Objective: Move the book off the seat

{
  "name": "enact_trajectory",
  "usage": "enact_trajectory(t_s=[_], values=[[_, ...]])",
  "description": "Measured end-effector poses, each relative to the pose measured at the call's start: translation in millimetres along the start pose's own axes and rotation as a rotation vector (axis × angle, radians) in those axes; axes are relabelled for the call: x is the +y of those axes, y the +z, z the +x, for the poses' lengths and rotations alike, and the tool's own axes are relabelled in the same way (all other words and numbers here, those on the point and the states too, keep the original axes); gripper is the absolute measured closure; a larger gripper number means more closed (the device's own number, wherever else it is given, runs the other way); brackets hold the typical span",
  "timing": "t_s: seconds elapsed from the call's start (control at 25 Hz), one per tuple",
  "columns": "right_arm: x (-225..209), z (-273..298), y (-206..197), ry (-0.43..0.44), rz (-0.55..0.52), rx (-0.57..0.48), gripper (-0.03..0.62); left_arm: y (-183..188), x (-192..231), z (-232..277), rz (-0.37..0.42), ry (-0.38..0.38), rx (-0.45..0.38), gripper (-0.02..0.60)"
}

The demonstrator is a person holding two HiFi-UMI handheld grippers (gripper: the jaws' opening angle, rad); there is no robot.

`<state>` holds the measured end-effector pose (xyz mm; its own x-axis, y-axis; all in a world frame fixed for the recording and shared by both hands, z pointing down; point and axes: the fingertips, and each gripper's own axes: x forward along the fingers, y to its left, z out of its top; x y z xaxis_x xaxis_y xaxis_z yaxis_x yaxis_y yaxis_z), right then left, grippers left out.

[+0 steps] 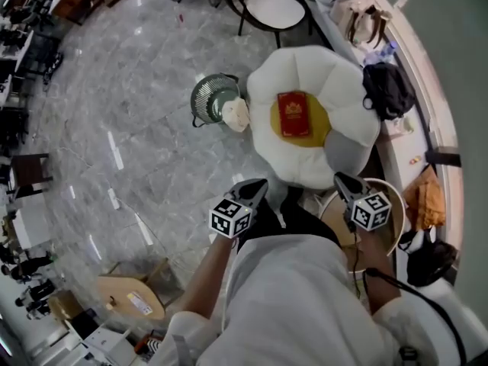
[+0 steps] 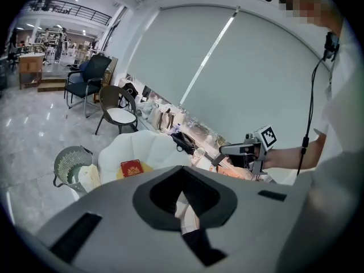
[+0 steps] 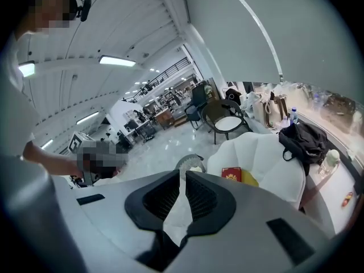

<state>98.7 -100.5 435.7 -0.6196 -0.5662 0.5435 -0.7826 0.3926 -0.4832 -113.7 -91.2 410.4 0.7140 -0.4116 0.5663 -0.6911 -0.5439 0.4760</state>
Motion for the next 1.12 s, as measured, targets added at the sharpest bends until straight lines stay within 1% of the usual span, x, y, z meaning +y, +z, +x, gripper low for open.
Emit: enact_trajectory(t_s=[0.2,0.32,0.48,0.64,0.8,0.92,1.12], values=[[-22,11,-6,-0.001,0.031,0.024,0.542,-1,6,25,-0.014,0.004,0.025,0.580],[-33,25,-11,-0.004,0.046,0.040,0.542,2,20,42,-0.019,0.002,0.036,0.580],[-48,49,-14,-0.022,0.067,0.051,0.542,3,46,67,-0.020,0.000,0.050,0.580],[-64,80,-22,-0.056,0.089,0.053,0.540,-4,83,90,-0.032,0.001,0.060,0.580],[-84,115,-33,-0.080,0.112,0.058,0.540,-11,116,118,-0.053,-0.009,0.045,0.580],[-97,142,-44,-0.089,0.129,0.068,0.540,-25,136,138,-0.068,-0.013,0.062,0.580],[-122,196,-70,-0.099,0.156,0.091,0.540,-60,172,181,-0.091,-0.026,0.113,0.578]])
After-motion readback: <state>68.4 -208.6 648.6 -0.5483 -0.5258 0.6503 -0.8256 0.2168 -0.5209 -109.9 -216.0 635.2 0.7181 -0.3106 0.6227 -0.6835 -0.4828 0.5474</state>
